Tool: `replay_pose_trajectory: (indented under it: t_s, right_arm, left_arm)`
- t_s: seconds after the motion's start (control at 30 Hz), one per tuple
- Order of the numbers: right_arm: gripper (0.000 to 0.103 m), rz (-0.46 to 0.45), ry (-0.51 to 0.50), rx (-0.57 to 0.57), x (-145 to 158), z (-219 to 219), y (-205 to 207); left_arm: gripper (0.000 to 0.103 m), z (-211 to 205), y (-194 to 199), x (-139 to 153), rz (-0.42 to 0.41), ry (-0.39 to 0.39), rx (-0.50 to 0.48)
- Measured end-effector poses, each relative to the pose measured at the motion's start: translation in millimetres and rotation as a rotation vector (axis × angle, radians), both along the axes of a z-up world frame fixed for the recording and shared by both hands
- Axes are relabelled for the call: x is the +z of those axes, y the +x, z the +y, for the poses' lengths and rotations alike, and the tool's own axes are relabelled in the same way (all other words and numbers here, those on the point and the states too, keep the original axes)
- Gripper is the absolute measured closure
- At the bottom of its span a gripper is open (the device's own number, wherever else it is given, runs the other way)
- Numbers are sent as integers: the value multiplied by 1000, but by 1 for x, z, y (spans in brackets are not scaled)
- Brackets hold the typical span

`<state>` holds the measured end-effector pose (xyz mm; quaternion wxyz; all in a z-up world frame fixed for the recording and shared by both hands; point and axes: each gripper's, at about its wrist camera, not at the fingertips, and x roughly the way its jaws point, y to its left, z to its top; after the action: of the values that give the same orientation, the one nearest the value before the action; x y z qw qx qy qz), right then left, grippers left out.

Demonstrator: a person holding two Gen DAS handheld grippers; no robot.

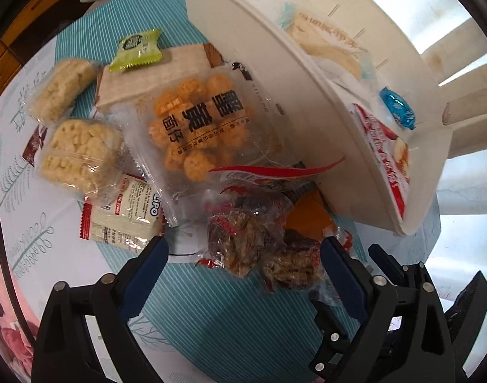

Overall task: Organize snacks
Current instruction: 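Grasp the clear bag of brown nuts with the left tool while the right tool grasps the white bar packet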

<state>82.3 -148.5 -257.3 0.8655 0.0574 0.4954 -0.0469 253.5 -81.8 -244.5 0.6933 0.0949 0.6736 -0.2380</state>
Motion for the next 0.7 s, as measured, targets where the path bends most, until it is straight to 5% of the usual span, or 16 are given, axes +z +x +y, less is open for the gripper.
replay_pose_trajectory:
  t_s: [0.13,0.3,0.37,0.7]
  right_arm:
    - [32,23,-17,55,-3,0,11]
    - [46,48,-32,91,-5,2,21]
    - [58,61,-46,91,-6,1,25]
    - [64,123,-8,68,-3,2,36]
  left_arm:
    - [19,-1,6,-12,29,16,33]
    - [42,0,12,-29,105,26,80]
    - [43,2,13,-31,113,18,93]
    - [52,35,8,-30,149,-47,179]
